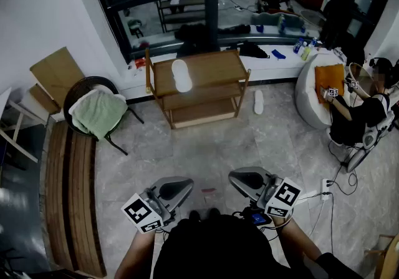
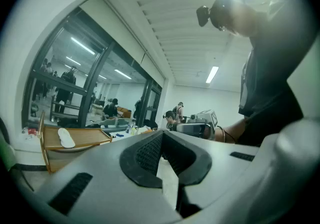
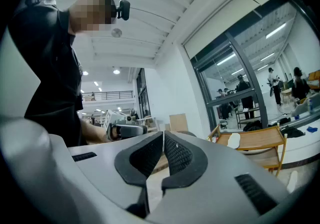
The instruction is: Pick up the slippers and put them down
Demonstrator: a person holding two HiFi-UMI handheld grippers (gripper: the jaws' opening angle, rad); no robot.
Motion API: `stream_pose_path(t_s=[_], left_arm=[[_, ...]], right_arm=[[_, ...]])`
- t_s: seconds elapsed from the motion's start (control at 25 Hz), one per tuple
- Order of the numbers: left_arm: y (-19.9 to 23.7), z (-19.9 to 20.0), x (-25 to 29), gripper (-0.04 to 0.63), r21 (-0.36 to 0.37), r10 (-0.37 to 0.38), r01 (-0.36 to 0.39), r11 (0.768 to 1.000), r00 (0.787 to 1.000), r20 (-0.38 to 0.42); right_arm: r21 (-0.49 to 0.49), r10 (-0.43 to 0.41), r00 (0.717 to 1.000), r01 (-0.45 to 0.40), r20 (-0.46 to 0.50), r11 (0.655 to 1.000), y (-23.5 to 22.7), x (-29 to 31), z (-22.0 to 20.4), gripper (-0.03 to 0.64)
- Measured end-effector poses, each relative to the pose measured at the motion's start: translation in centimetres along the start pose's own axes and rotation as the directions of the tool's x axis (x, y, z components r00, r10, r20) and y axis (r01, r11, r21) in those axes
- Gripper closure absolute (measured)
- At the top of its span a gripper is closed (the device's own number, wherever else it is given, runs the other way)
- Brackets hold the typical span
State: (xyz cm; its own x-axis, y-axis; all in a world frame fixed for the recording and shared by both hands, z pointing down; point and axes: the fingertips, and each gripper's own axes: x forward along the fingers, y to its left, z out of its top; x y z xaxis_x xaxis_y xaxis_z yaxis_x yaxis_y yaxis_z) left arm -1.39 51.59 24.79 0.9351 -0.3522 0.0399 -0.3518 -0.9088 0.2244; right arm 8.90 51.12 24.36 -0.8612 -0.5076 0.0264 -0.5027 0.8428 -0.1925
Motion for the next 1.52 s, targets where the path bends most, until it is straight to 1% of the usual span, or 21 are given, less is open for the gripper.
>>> stream_pose_path(t_s=[0.2,0.32,0.48,0.72,0.96,1.24,1.52], left_arm=[[-0.1,-0.4,0.8,0.592,0.005,-0.01,0.01,1.0,1.0,-0.008],[0.0,-0.6,0.5,0.592,0.002,0.005,-0.005,1.0,1.0,-0.008],[0.0,-1.1,0.3,0.592,-0.006,0.024,-0.024,1.0,1.0,-0.016],[0.0,-2.1,0.3,0.592,-0.027,0.039,-0.04,0.999,0.999,-0.032],[0.2,-2.3,0.6,0.592,-0.035,0.055,-0.056,0.998,0.998,-0.033],[0.1,-2.8,0.5,0.592,-0.041,0.103,-0.105,0.994,0.994,-0.046],[1.6,-4.0,-0.9,0.592,-0.08,0.156,-0.161,0.984,0.986,-0.06]], right_arm=[[-0.014,-0.002,1.0,0.002,-0.003,1.0,-0.4,-0.1,0.1,0.592],[-0.015,-0.002,1.0,0.002,-0.005,1.0,-0.5,0.0,-0.2,0.592],[0.006,-0.005,0.999,0.005,0.033,1.0,-0.6,-0.1,0.0,0.592],[-0.003,0.012,1.0,-0.012,0.006,1.0,-0.3,0.1,-0.7,0.592],[0.015,0.034,0.999,-0.034,0.012,0.999,-0.5,0.0,-1.2,0.592],[0.041,0.06,0.998,-0.06,0.004,0.997,-0.7,-0.4,-1.9,0.592],[0.074,0.095,0.995,-0.094,-0.016,0.993,-1.1,1.3,-3.1,0.592]])
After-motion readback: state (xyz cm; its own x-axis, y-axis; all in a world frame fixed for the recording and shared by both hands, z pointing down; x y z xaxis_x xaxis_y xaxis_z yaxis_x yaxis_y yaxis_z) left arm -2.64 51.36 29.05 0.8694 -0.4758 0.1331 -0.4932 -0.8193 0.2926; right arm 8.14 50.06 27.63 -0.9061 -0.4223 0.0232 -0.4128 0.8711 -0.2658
